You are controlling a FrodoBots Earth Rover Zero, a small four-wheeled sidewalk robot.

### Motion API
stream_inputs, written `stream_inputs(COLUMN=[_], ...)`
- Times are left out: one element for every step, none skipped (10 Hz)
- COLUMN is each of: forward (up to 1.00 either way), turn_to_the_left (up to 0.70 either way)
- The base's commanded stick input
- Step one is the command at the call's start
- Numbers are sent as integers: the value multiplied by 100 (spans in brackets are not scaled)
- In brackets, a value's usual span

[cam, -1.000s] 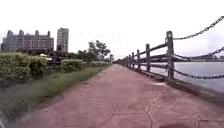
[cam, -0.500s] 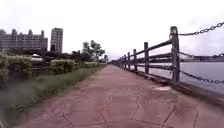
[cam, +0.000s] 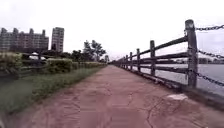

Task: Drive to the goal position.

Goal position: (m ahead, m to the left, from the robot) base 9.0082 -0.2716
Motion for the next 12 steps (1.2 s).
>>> stream_inputs(forward=[100, 100, 100, 100, 100, 100, 100, 100, 100, 100, 100, 100], turn_to_the_left=[0, 0, 0, 0, 0, 0, 0, 0, 0, 0, 0, 0])
